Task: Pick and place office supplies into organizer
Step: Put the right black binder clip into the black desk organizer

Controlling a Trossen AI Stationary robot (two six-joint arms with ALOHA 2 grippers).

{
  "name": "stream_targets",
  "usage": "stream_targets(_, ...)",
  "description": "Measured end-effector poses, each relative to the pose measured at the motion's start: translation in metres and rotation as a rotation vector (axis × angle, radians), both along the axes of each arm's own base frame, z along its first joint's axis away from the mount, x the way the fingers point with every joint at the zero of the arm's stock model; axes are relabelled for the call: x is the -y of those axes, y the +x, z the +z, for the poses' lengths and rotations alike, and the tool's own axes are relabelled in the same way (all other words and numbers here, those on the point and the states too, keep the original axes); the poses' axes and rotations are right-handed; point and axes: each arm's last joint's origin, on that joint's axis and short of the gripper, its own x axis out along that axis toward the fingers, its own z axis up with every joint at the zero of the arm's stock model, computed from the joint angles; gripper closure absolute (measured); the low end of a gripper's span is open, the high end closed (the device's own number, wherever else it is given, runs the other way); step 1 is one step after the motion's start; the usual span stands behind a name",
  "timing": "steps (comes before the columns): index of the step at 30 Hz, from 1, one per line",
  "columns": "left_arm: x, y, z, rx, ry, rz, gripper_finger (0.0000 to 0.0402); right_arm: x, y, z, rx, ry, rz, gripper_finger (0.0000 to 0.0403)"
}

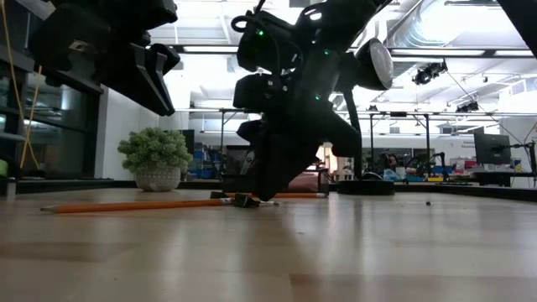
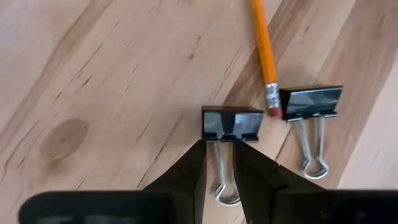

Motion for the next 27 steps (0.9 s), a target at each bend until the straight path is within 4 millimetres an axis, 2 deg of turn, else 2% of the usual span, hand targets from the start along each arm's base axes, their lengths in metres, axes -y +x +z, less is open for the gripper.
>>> stream_targets(13,0.0,0.0,0.0,0.0,0.009,0.007,0.0344,-0.001,0.0,-0.012,-0.041,0.029,0.038,0.0331)
stream_targets(27,0.0,0.0,0.0,0.0,0.004,0.003,0.0344,0.0,0.003,-0.011,-0.014,-0.034,0.073,0.0331)
